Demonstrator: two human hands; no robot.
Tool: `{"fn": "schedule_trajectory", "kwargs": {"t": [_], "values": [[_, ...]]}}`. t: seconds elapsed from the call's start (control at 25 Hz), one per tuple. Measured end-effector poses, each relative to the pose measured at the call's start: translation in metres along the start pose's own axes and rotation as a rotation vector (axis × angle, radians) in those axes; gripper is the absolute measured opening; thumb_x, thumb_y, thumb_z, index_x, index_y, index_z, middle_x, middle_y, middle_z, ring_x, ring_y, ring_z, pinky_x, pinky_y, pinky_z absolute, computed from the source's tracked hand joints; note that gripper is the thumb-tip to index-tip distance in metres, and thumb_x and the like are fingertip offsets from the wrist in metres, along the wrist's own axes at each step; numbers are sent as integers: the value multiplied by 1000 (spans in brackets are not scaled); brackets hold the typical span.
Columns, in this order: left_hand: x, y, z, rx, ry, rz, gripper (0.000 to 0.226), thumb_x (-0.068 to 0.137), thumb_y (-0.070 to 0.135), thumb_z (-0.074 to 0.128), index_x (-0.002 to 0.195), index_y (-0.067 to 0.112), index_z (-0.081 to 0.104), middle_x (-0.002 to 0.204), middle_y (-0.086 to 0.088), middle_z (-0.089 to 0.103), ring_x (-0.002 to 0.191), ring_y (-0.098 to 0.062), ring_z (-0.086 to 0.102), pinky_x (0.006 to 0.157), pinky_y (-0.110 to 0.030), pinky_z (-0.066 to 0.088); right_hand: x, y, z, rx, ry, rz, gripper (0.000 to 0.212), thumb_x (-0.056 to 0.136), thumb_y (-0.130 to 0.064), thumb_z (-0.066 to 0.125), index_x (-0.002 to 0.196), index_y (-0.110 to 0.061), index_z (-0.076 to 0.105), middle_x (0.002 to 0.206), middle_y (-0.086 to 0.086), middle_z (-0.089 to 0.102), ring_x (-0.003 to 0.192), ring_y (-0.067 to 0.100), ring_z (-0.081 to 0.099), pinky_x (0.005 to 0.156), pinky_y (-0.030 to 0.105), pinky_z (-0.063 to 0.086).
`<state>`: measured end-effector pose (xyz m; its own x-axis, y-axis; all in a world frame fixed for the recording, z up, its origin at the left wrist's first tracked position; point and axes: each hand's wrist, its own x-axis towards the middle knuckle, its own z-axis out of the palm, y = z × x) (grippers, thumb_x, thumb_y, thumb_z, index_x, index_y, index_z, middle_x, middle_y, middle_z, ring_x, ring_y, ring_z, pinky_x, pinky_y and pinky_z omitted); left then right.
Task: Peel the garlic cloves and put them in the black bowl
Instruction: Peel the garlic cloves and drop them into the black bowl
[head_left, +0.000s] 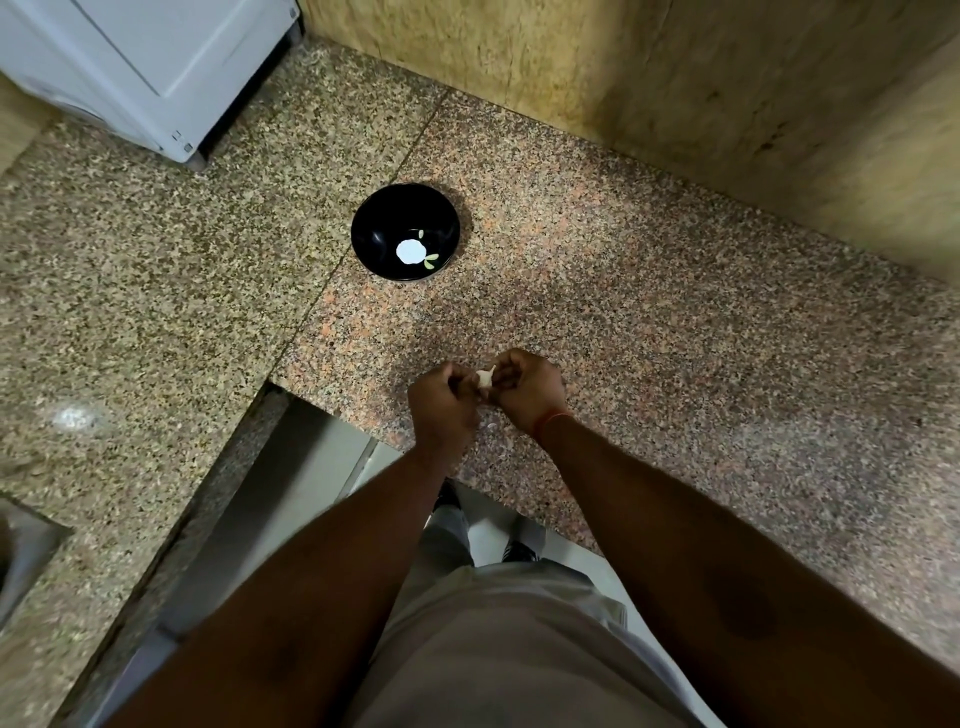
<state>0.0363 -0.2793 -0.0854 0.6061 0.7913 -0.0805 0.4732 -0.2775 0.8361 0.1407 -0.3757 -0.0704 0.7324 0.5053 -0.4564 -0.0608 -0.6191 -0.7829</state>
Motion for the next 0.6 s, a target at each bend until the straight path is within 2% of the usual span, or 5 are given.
{"fn": "schedule_trajectory", "kwargs": {"t": [0.2, 0.36, 0.48, 0.56, 0.6], "values": [[4, -13, 4, -120, -37, -91, 9, 89, 15, 75, 80, 13, 73, 67, 0, 73, 57, -16, 72, 56, -40, 61, 3, 6, -9, -48, 93, 24, 19, 74, -6, 85, 82, -20, 75, 77, -5, 75, 77, 13, 73, 76, 36, 63], [2, -20, 8, -251, -94, -267, 12, 94, 5, 69, 82, 5, 69, 73, -20, 73, 64, -34, 74, 57, -52, 61, 2, 11, -13, -78, 78, -19, 14, 78, -8, 81, 85, -19, 78, 80, -4, 76, 78, 12, 72, 79, 38, 63], [4, -18, 9, -446, -128, -416, 19, 93, -13, 61, 79, 1, 60, 82, -34, 67, 59, -33, 71, 52, -40, 55, -1, 12, -15, -115, 59, -25, 33, 80, -9, 75, 109, -25, 75, 85, -5, 75, 80, 13, 71, 80, 39, 62], [6, -13, 8, -500, -149, -464, 23, 92, -20, 56, 79, -1, 57, 76, -30, 63, 53, -29, 69, 47, -31, 49, -8, 6, -17, -172, -28, -79, 58, 81, -9, 71, 133, -35, 64, 91, -8, 73, 84, 12, 69, 81, 38, 62], [5, -10, 7, -487, -162, -468, 22, 92, -20, 56, 80, -2, 57, 72, -27, 63, 51, -28, 68, 46, -30, 49, -10, 3, -17, -239, -62, -126, 62, 84, -12, 69, 139, -39, 58, 99, -8, 72, 89, 14, 68, 83, 39, 61]]}}
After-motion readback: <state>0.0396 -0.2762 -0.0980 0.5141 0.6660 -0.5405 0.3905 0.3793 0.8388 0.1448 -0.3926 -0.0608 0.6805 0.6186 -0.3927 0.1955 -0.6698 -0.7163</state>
